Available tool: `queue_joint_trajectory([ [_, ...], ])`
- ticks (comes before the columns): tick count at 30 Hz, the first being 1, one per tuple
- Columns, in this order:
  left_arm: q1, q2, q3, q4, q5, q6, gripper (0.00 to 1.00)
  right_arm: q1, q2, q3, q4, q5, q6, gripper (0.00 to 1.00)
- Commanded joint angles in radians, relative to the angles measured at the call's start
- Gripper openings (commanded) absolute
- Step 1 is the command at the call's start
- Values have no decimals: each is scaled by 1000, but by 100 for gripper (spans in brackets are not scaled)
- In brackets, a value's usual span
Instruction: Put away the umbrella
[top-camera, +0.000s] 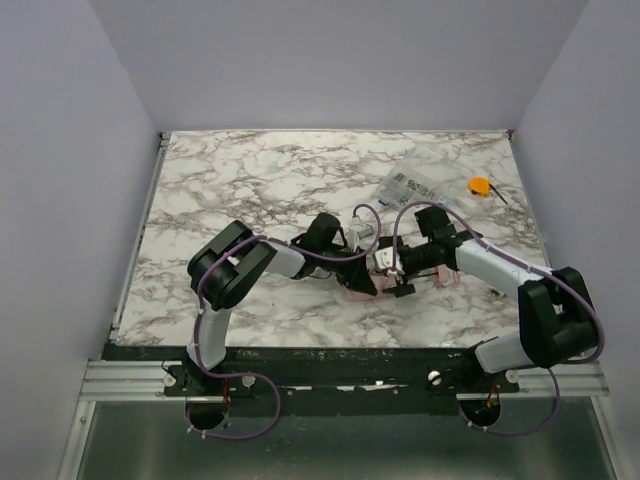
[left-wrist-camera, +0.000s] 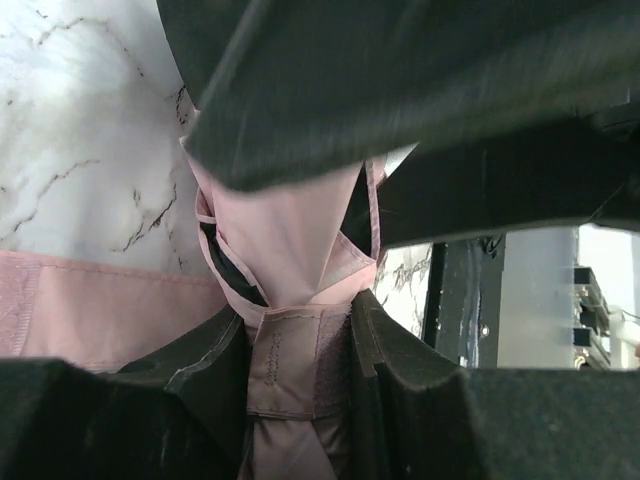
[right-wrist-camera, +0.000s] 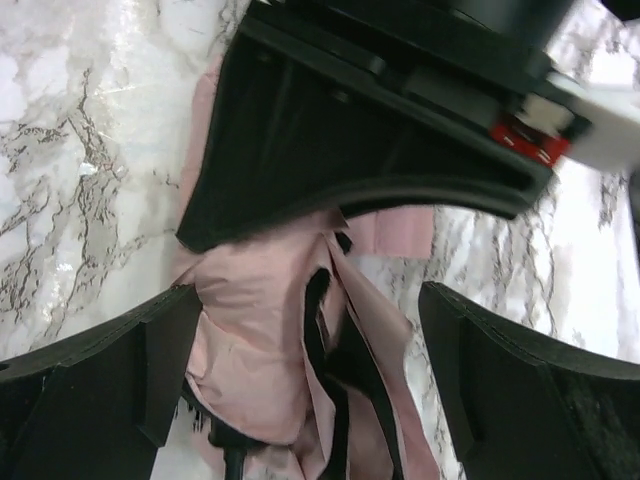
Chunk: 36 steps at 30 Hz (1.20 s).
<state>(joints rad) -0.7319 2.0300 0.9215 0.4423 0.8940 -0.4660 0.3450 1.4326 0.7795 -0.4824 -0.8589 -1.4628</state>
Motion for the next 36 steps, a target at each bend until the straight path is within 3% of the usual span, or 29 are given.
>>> queue_joint_trajectory([
  [1,2,202,-78,-439,-142,57,0,89,15,-60,63,110,21,99],
  [8,37,234,-53,-424,-130,5,0,185,-23,-141,51,261,166,87],
  [17,61,243,-86,-324,-100,-78,0,228,-67,-204,78,376,277,84],
  [27,79,249,-117,-200,-68,-163,0,287,24,-225,61,501,340,71],
  [29,82,247,-121,-187,-65,-170,0,288,35,-230,64,510,342,56],
  [32,88,229,-130,-168,-80,-182,0,289,69,-212,56,511,352,16],
  [34,97,186,-165,-98,-91,-220,2,288,85,-201,38,503,347,5],
  [36,113,97,-232,5,-112,-275,28,287,105,-187,19,488,354,1],
])
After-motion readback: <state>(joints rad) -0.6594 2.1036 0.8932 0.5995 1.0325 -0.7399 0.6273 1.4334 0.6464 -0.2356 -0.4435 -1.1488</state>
